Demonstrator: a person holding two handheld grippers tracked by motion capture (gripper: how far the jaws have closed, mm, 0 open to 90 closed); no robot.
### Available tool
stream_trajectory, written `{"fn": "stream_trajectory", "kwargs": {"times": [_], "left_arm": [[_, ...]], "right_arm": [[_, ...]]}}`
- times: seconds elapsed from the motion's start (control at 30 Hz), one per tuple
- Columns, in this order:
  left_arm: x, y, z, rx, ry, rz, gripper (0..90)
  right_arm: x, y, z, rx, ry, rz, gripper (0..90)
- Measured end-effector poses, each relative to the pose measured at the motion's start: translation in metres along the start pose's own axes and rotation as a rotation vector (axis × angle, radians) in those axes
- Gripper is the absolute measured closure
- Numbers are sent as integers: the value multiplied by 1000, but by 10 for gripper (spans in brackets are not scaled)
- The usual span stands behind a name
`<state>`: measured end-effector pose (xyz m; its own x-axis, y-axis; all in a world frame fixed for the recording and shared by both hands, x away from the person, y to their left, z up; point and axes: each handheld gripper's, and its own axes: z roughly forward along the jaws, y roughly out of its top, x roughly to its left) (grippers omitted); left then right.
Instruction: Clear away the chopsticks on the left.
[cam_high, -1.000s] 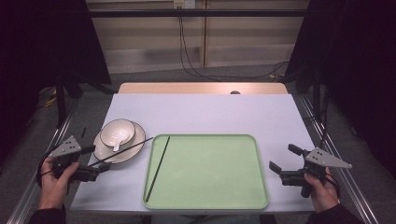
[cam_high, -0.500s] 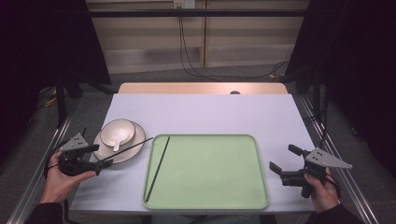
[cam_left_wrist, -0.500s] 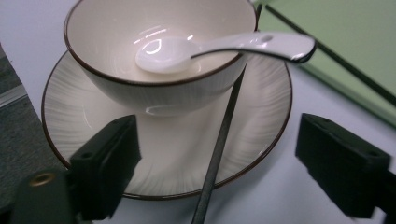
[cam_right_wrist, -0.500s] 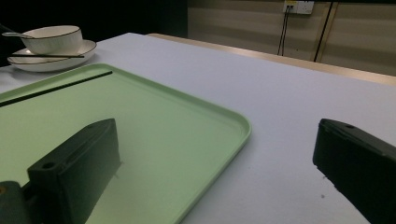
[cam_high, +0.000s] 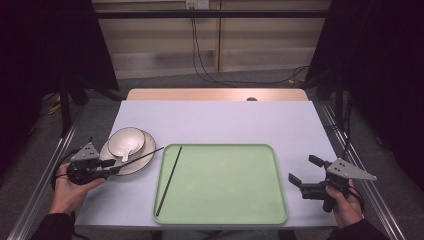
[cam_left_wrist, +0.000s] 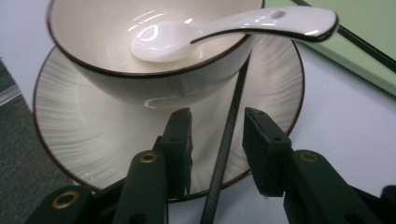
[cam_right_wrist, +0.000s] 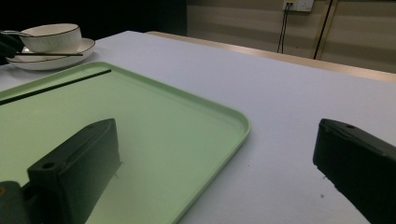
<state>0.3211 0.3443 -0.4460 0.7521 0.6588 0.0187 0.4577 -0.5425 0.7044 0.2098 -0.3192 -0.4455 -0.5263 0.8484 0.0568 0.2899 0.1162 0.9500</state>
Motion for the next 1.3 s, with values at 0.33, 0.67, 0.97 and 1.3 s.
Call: {"fn": "stream_trajectory", "kwargs": {"times": [0.33, 0.67, 0.97, 1.3], "left_arm": [[-2, 4, 12, 38, -19, 25, 730], [-4, 9, 12, 53, -77, 42, 855], [-8, 10, 4, 25, -102, -9, 857], [-18, 17, 0, 7, -128, -10, 857]], "right_arm": [[0, 0, 0, 1, -3, 0, 1], [-1, 0, 0, 1, -3, 2, 1], [0, 0, 0, -1, -4, 8, 1], [0, 0, 0, -3, -3, 7, 1]]}}
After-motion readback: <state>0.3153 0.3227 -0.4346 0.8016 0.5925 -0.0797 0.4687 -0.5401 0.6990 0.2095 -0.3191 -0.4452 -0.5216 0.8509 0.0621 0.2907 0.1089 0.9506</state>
